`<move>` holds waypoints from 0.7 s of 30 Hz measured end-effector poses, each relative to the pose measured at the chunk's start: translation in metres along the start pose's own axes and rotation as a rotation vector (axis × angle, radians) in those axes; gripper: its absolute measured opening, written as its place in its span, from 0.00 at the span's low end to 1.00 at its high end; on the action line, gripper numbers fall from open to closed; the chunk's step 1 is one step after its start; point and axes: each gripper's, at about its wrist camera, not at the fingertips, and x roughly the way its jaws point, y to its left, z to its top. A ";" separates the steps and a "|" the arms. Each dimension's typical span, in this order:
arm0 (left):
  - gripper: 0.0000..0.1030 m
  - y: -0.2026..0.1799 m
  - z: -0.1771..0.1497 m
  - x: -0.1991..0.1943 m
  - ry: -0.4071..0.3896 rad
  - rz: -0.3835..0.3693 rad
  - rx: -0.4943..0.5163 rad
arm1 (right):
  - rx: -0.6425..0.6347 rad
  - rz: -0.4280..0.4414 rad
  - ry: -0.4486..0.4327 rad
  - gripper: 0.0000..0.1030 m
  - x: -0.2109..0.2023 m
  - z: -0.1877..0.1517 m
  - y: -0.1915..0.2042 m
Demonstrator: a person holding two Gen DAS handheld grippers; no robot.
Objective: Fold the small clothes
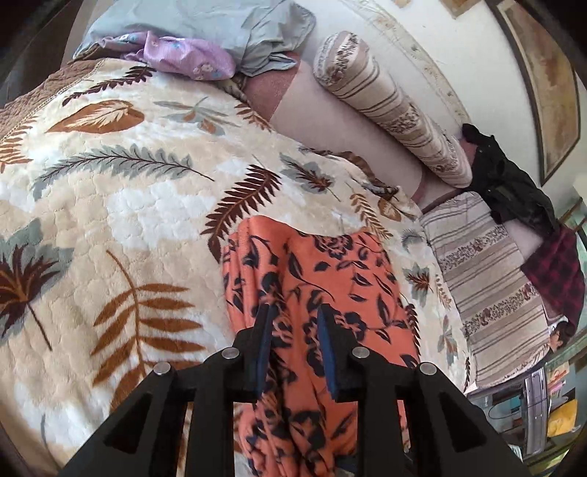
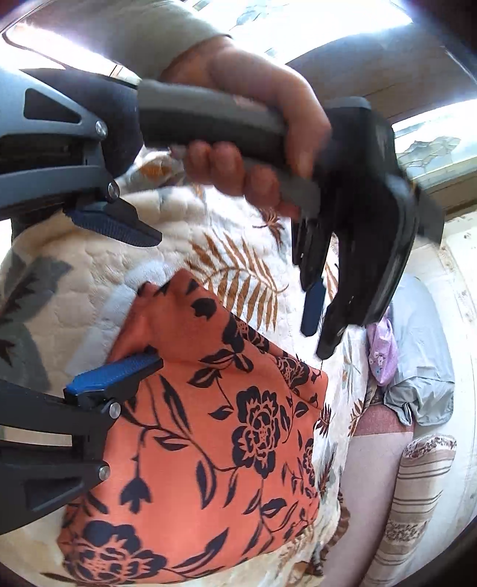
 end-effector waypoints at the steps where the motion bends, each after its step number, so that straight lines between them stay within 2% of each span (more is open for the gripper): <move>1: 0.25 -0.006 -0.008 0.001 0.025 0.004 0.019 | 0.011 0.005 -0.005 0.62 -0.007 -0.004 -0.003; 3: 0.25 -0.007 -0.028 0.017 0.119 0.074 0.045 | 0.034 0.016 -0.006 0.62 -0.018 -0.008 -0.009; 4: 0.26 -0.001 -0.038 0.030 0.179 0.157 0.048 | 0.048 0.016 -0.007 0.62 -0.024 -0.010 -0.014; 5: 0.27 0.007 -0.046 0.035 0.199 0.239 0.040 | 0.064 0.015 -0.008 0.62 -0.030 -0.011 -0.019; 6: 0.33 0.015 -0.051 0.032 0.180 0.243 0.012 | 0.082 0.019 -0.012 0.62 -0.037 -0.010 -0.026; 8: 0.33 0.020 -0.053 0.016 0.153 0.227 -0.034 | 0.126 0.018 -0.037 0.62 -0.055 -0.012 -0.043; 11: 0.30 0.007 -0.051 -0.002 0.118 0.286 0.018 | 0.221 0.029 -0.068 0.64 -0.078 -0.014 -0.074; 14: 0.33 -0.017 -0.045 -0.017 0.054 0.236 0.063 | 0.336 0.049 -0.092 0.65 -0.097 -0.017 -0.107; 16: 0.54 -0.038 -0.039 -0.020 -0.002 0.202 0.108 | 0.434 0.072 -0.105 0.69 -0.106 -0.019 -0.134; 18: 0.68 -0.061 -0.035 -0.014 -0.055 0.180 0.176 | 0.534 0.093 -0.094 0.70 -0.106 -0.018 -0.163; 21: 0.68 -0.080 -0.035 0.016 -0.056 0.199 0.252 | 0.670 0.163 -0.064 0.71 -0.095 -0.016 -0.202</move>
